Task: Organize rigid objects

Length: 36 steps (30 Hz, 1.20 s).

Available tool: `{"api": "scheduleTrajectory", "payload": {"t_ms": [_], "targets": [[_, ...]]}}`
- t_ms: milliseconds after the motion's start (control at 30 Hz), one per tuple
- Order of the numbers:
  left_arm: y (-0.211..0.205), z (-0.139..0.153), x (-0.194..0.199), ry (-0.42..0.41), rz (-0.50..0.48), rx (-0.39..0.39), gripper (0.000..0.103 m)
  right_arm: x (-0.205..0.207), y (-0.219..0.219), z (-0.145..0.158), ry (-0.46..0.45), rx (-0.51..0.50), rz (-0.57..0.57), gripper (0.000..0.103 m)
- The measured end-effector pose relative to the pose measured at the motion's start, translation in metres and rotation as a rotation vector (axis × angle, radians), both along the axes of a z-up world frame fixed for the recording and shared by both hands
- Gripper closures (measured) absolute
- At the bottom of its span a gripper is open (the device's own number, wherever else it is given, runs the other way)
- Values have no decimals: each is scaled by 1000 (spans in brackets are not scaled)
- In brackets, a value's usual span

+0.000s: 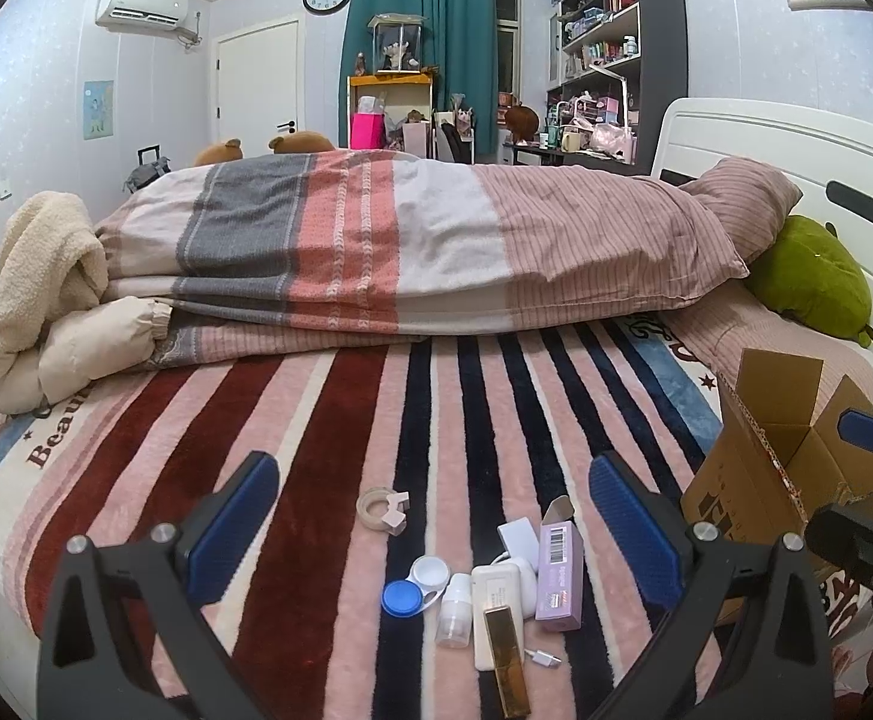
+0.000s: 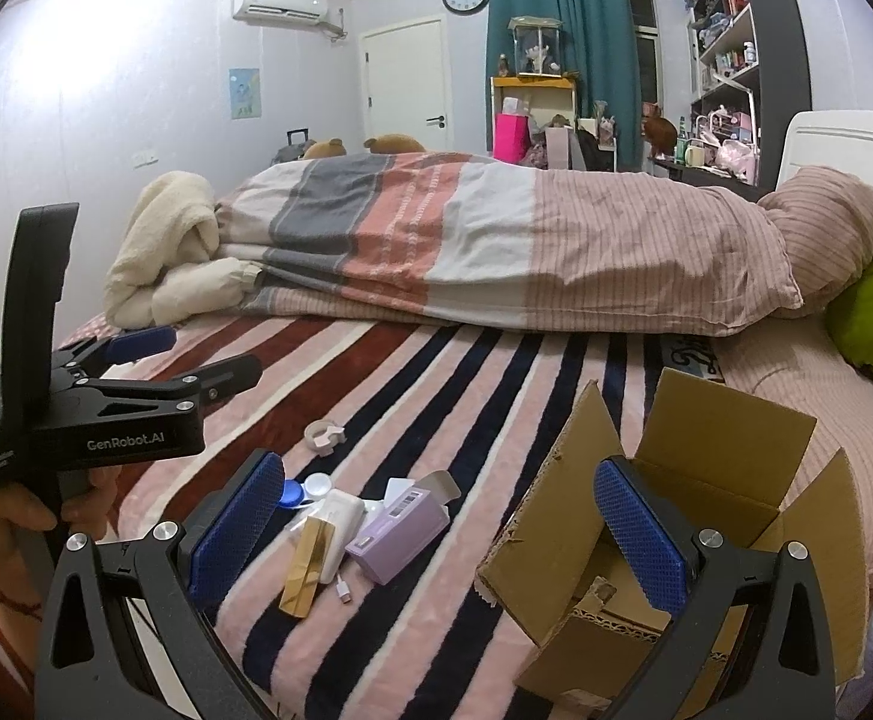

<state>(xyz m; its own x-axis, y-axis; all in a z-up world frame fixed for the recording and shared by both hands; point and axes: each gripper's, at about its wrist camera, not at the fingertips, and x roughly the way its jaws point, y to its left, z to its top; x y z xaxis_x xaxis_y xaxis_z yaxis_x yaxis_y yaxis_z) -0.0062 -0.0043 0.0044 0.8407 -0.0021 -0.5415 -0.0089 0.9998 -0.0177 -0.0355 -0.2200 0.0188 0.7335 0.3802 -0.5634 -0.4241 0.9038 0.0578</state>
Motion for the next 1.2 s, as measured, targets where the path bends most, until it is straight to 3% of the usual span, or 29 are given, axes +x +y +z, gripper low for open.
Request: {"api": "scheduleTrajectory", "payload": {"t_ms": [500,567,633,667,767,833,900,1033,1200], "targets": [[13,2,-4,-5,-14,-17,0,-9,13,-1,-30,-35,2,1],[20,-1,-2,-2,-20,-13,0,-14,21,0,-48,-59,8,14],[28,-5,-1,-3,-16,-6,0,-18,33,-2,-54,-83,29,35],[32,-8,0,-2,-8,-4,0,-18,40,-5,-43,-90,50,39],[50,-22,3,7,-3,-53,0,-16,63,-24,46,-85,145,54],[64,-33,5,14,-6,-113,0,-9,79,-47,155,-94,192,64],[73,-48,7,30,-26,-125,1,-2,92,-73,255,-108,220,66],[75,-74,11,62,-25,-10,0,15,109,-130,422,-162,215,66],[82,-99,14,121,-73,-24,0,30,119,-159,502,-175,182,67]]}}
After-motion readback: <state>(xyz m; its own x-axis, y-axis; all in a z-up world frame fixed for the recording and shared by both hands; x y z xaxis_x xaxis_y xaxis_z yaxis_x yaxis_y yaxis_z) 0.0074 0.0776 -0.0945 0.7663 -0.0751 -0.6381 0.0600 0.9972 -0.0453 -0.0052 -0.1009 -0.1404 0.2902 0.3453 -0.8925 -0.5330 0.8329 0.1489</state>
